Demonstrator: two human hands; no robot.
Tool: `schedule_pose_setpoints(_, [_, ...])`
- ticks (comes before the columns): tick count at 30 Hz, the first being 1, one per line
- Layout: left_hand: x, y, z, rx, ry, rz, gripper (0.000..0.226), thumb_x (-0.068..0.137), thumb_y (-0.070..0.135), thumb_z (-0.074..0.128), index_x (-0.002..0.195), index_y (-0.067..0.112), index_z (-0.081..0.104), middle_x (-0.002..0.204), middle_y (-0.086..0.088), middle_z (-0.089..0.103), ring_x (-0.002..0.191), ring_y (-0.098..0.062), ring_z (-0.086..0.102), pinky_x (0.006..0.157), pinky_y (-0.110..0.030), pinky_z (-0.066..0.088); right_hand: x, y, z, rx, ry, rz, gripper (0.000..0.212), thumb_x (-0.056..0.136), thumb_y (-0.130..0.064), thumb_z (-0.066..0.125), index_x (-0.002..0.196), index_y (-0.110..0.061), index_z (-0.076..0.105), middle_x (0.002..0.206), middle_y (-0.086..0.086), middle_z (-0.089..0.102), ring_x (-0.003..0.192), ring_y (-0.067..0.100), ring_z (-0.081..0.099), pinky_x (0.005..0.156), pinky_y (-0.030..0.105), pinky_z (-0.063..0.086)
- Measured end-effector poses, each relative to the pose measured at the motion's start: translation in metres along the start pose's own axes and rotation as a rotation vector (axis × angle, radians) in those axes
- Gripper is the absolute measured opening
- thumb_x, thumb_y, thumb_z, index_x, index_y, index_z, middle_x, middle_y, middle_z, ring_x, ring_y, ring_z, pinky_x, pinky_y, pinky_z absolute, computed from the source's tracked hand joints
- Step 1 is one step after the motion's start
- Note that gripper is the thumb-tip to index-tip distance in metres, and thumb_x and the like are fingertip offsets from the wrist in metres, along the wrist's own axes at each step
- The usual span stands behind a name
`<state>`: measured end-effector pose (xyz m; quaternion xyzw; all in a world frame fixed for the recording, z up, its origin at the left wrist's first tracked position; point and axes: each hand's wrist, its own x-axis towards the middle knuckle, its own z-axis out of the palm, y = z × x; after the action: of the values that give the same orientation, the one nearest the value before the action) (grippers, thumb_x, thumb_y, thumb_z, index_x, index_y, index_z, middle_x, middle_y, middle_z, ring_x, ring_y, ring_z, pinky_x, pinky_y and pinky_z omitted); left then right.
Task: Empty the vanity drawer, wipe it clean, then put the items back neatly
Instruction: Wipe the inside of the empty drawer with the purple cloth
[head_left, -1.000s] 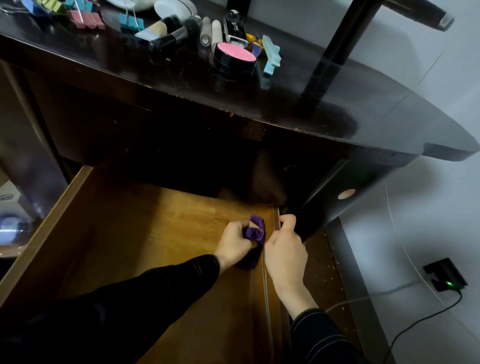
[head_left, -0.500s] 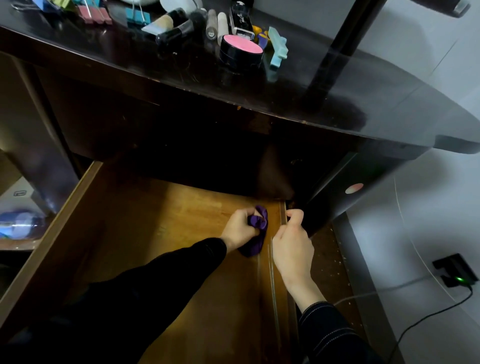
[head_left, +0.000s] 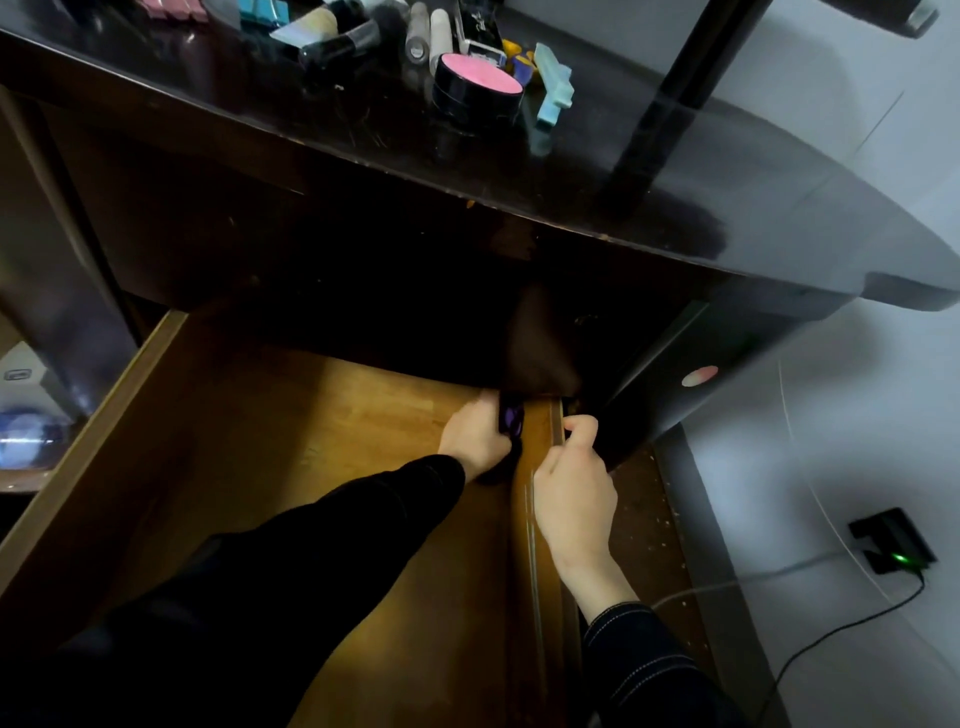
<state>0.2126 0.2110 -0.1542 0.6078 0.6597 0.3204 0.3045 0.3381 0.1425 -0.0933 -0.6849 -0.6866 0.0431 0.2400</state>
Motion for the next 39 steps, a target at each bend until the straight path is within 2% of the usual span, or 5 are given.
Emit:
schedule_pose_setpoints(5, [-0.021,-0.006,-0.001,0.176,-0.003,0.138,0.038,0.079,0.014,0.062,0.117,0.016,0.063,0.111,-0.008,0.06,0.102,-0.034,0.061,0.082,-0.039,0.054,0.0,-0.002,-0.001,-0.006,-0.021,0.014,0.016,0.104,-0.016,0.04,0.12,-0.018,0.042,0.067,-0.003,0.059,0.052,0.016,0.056,0.048,0.034,0.047])
schedule_pose_setpoints(13, [-0.093,-0.019,-0.012,0.361,-0.35,0.34,0.032,0.079,0.025,0.062,0.111,0.023,0.064,0.115,-0.004,0.05,0.104,-0.035,0.054,0.089,-0.043,0.051,-0.002,-0.003,-0.002,-0.024,0.002,0.009,0.02,0.104,-0.015,0.04,0.123,-0.015,0.043,0.066,-0.001,0.057,0.051,0.016,0.055,0.046,0.034,0.045])
schedule_pose_setpoints(27, [0.023,-0.001,-0.006,0.334,-0.005,0.116,0.016,0.091,0.025,0.056,0.102,0.02,0.066,0.107,-0.009,0.069,0.104,-0.033,0.061,0.083,-0.033,0.051,0.001,0.002,0.002,-0.024,0.005,0.002,0.012,0.104,-0.019,0.039,0.116,-0.02,0.04,0.065,-0.004,0.056,0.05,0.013,0.055,0.046,0.03,0.042])
schedule_pose_setpoints(33, [-0.012,-0.009,-0.009,0.354,-0.127,0.178,0.031,0.082,0.023,0.061,0.113,0.025,0.066,0.112,-0.007,0.06,0.108,-0.034,0.053,0.092,-0.037,0.049,0.0,0.0,0.0,-0.034,0.014,-0.001,0.015,0.105,-0.017,0.041,0.119,-0.016,0.043,0.067,-0.001,0.058,0.051,0.016,0.055,0.046,0.031,0.044])
schedule_pose_setpoints(39, [-0.079,-0.023,-0.007,0.376,-0.265,0.29,0.041,0.077,0.024,0.061,0.118,0.029,0.062,0.113,-0.001,0.051,0.102,-0.029,0.049,0.085,-0.034,0.044,-0.002,-0.003,-0.003,-0.05,0.016,0.006,0.018,0.104,-0.016,0.041,0.122,-0.015,0.043,0.07,0.003,0.061,0.054,0.021,0.058,0.048,0.037,0.049])
